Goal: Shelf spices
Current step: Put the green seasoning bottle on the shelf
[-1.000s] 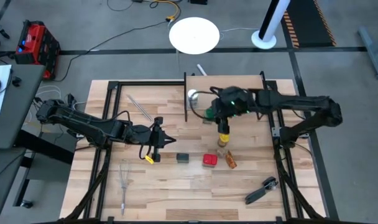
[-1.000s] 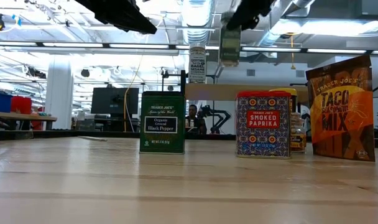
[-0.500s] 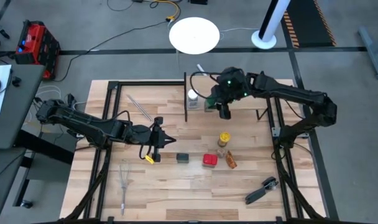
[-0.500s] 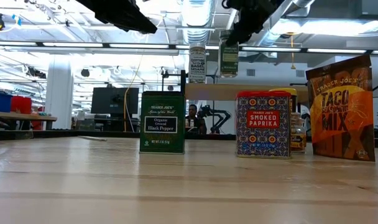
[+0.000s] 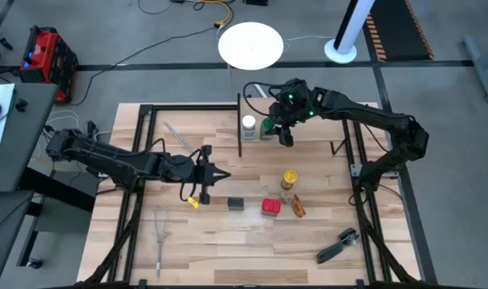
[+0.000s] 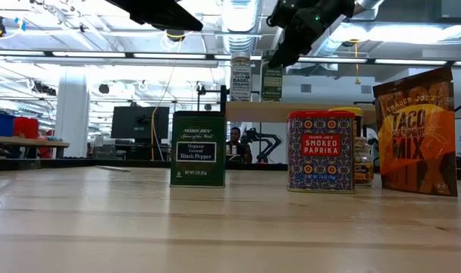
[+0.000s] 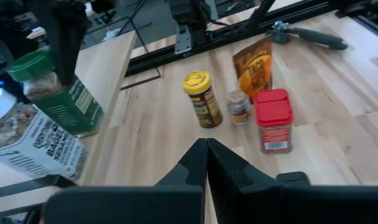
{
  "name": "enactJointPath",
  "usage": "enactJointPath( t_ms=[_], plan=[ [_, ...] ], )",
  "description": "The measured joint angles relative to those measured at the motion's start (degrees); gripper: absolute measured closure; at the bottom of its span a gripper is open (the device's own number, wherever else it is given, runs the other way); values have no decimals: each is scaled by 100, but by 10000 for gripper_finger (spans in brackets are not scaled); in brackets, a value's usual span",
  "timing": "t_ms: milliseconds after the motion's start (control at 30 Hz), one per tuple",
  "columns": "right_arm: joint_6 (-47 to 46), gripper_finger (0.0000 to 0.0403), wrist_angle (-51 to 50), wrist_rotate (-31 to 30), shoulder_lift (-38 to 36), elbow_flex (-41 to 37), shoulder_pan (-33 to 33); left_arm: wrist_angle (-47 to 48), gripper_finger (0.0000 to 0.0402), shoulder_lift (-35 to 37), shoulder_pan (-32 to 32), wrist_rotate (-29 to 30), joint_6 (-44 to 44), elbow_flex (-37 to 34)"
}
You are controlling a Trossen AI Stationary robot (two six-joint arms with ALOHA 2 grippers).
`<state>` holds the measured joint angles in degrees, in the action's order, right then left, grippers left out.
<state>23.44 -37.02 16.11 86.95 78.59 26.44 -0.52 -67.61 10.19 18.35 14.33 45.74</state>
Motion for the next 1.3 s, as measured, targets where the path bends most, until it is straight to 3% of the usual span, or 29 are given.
enactJointPath(
  t_ms=[467, 633, 700, 1300],
  plan=[
    [193, 205, 158, 3, 48, 2, -3, 19, 402, 0, -260, -413, 8, 0],
    [170, 133, 376, -300, 48, 31, -63, 20, 401, 0, -258, -437, 2, 0],
    [166, 122, 333, -300, 48, 101, -46, 29, 401, 0, -258, -437, 2, 0],
    [147, 130, -456, -727, 42, 1094, -127, 205, 402, 2, -258, -433, -59, 0]
  ],
)
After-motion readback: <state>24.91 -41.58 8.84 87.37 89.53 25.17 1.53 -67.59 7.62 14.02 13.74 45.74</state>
